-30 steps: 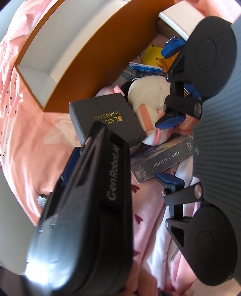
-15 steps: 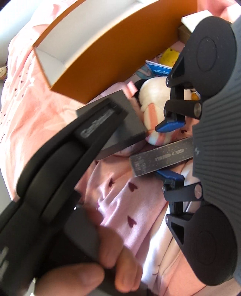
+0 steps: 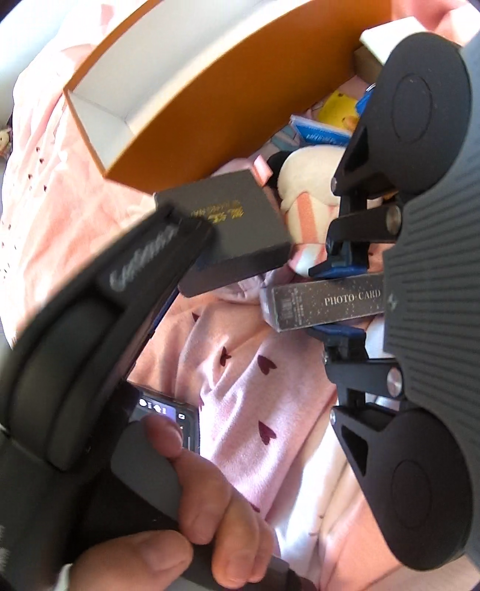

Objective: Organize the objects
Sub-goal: 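Carry the grey box and photo card pack with both tools into the orange box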

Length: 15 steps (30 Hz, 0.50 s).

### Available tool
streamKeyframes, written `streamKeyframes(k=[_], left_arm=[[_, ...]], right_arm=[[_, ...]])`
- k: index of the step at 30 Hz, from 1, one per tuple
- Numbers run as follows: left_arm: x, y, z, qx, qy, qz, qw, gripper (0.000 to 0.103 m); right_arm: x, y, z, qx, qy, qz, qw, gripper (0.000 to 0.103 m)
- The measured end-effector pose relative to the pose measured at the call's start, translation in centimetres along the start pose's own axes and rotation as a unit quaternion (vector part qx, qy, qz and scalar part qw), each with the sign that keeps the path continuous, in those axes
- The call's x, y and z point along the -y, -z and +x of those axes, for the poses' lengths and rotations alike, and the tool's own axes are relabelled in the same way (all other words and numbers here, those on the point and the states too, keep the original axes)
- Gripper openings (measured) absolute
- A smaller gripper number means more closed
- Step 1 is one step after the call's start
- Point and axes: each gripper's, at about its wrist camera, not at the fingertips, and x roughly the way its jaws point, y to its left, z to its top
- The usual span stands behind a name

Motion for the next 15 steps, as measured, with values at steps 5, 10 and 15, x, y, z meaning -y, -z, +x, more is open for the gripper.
streamKeyframes(k=[5,10,15], left_arm=[[0.8,0.0,-0.8,0.016,0.006,0.008,0.9998,0.042],[1.9,0.0,-1.8,0.031,0.022,0.02,0.9991,0.042],[3.1,-0.3,-3.5,0.054,0.038,0.033,0.9973,0.042]], right_arm=[[-0.3,1.7,-3.6,0.027,-0.004,0.044,0.999,0.024],[1.1,2.4,-6.4,0.053,0.007,0.097,0.994,0.024],[3.0,3.3,-8.5,0.082,0.034,0.123,0.988,0.024]])
